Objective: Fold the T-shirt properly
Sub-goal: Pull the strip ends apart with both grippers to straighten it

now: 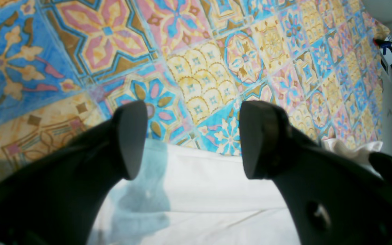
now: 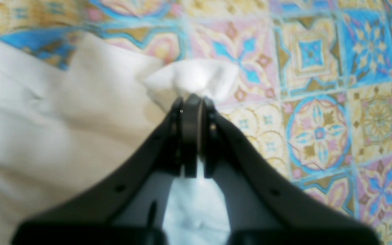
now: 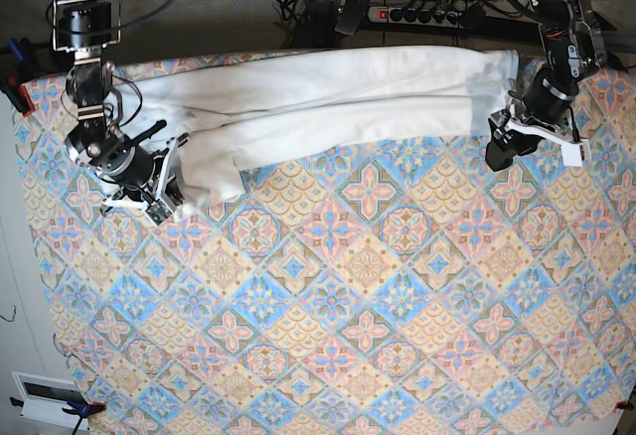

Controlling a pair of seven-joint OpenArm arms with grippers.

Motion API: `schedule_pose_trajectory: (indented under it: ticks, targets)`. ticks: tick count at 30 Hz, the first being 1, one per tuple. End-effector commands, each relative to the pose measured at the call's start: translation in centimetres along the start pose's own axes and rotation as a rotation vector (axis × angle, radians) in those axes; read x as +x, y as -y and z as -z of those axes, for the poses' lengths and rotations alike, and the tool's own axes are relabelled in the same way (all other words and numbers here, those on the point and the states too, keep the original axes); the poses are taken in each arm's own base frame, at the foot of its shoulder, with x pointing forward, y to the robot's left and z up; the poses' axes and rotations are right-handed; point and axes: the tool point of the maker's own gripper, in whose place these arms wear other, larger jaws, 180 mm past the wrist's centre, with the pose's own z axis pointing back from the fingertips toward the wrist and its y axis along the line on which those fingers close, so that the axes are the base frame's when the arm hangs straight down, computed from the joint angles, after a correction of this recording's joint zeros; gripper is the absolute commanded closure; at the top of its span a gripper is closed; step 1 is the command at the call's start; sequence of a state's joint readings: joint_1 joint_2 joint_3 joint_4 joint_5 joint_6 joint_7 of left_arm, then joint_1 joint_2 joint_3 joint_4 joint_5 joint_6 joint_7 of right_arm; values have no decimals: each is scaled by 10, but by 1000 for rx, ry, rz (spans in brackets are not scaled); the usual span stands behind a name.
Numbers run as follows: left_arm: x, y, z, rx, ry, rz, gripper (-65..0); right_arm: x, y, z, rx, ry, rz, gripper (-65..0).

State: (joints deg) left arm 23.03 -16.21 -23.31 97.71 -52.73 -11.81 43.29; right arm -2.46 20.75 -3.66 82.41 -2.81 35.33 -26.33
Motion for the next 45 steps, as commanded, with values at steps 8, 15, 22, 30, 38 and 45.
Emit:
schedule_pose_trajectory:
  ticks: [8,15,22,30,38,45]
  targets:
    - [12,3,-3,-15,32,14,-420,-10,-3,-56,-75,1,-38,0]
    - [12,3,-3,-14,31,13,-420,-41,-24,-90,-72,-60,-34,-1]
    - [11,1,-3,-9,28,21,-420,-75,-45,-92,-20,-157,-10,-20]
    - [-4,-6,-7,7,-118,67,-420,-81,-7,-115,-141,-231,-11,-216]
    - [-12,-44,-23,152,-268,242,-424,-56,-7,-116,-166,-136,1,-195]
    - [-30,-65,-38,213,-346,274,-425,-53,-19,-110,-160,-116,49,-195]
